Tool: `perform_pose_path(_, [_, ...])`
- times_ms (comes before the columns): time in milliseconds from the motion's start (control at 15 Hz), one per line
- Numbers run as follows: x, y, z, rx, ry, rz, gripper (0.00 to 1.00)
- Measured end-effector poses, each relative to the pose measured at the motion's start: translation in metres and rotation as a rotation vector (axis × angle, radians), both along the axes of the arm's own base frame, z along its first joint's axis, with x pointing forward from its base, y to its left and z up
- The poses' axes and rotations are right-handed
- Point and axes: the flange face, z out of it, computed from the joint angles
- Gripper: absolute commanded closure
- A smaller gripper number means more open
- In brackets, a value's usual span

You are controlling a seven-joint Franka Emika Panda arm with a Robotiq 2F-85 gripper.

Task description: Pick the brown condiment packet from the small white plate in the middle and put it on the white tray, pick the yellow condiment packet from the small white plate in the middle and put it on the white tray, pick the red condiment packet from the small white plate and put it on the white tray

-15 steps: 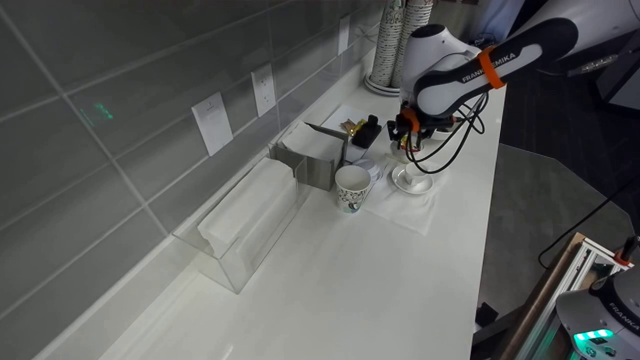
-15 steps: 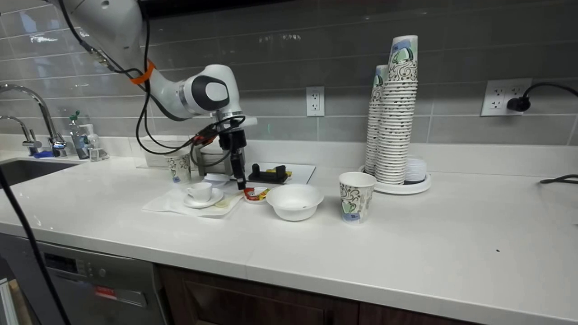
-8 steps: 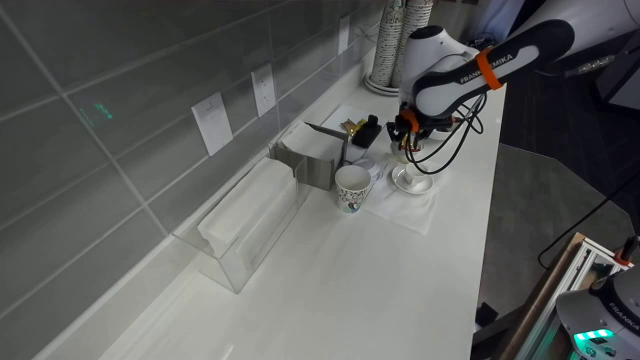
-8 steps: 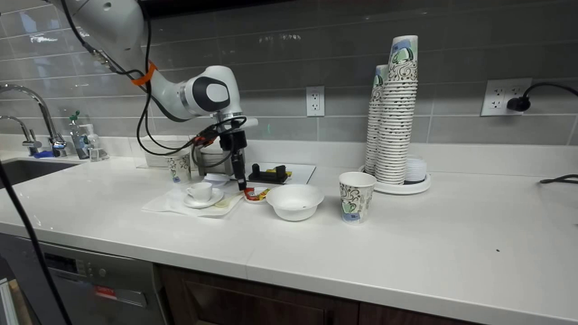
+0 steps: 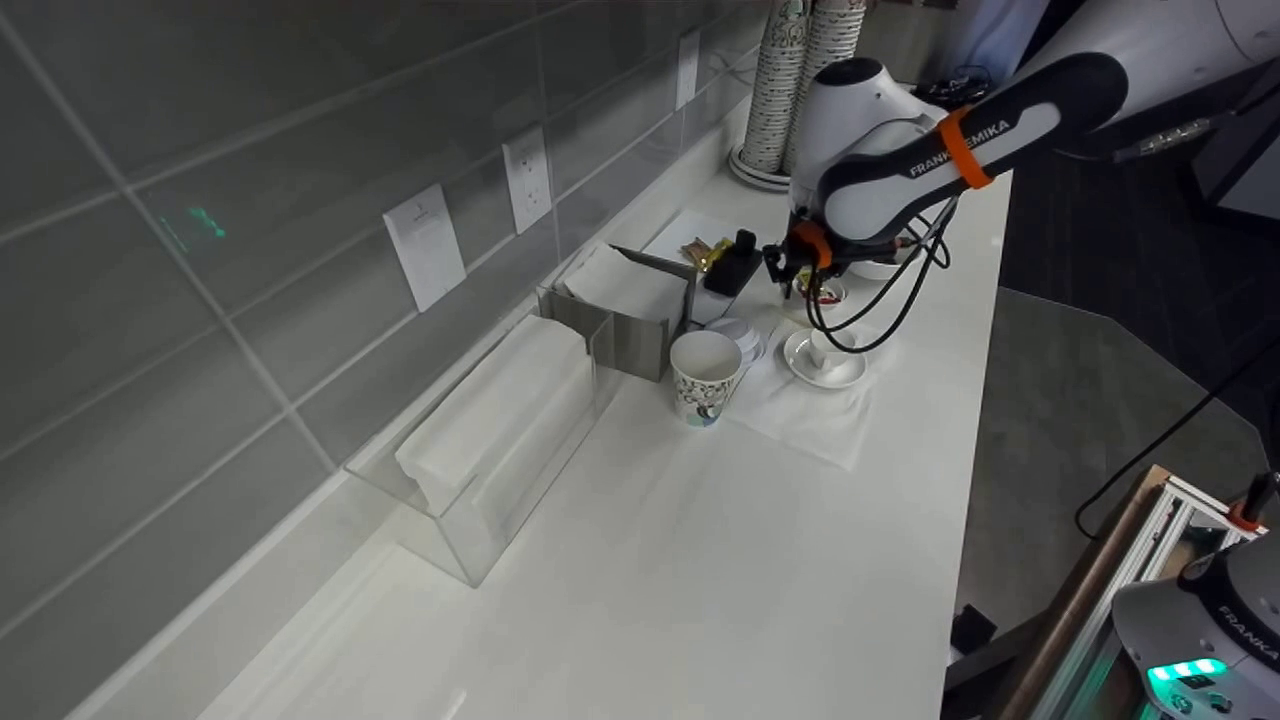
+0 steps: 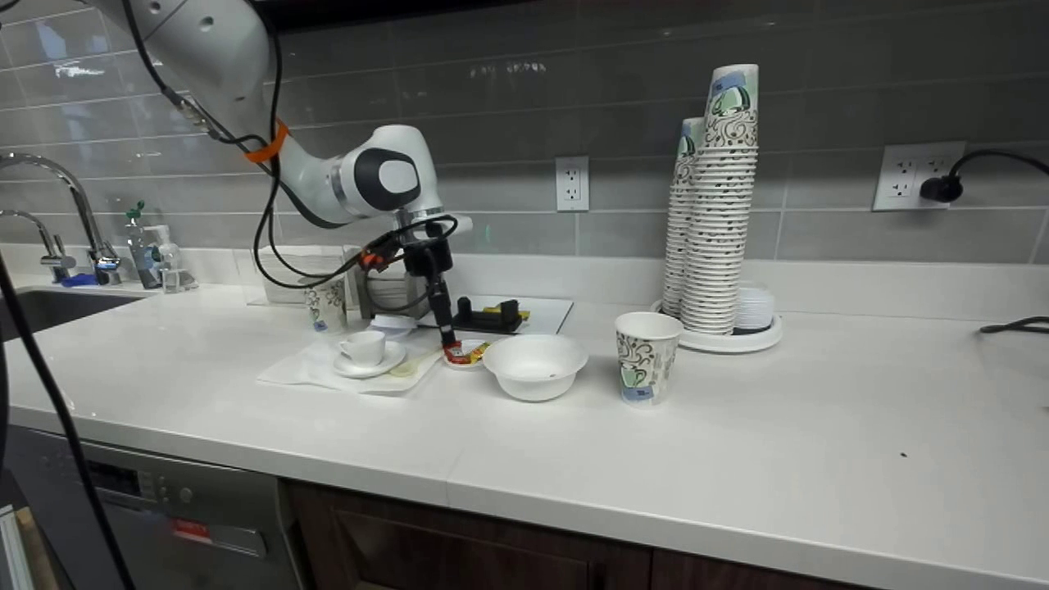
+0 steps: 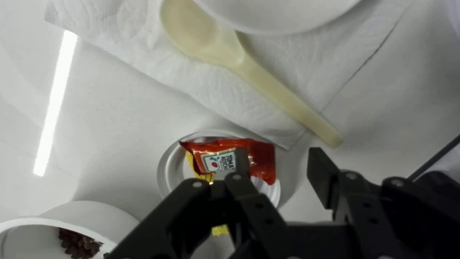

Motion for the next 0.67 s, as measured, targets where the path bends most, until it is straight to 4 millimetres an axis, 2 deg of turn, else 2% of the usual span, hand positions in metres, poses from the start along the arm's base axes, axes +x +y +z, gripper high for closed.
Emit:
perform_pose_path(133, [0.0013, 0.001, -0.0027, 0.0, -0.005, 0.024, 0.66])
perform_pose_path(200, [0.0013, 0.0013, -0.0042, -0.001, -0.002, 0.032, 0.63])
perform_pose_path(333, [0.0012, 0.002, -0.0056, -0.005, 0.002, 0.046, 0.64])
perform_pose_path(600, [0.0015, 0.0034, -0.0052, -0.01, 0.005, 0.068, 0.79])
perform_pose_path(667, [0.0016, 0.0033, -0.005, -0.011, 0.006, 0.072, 0.86])
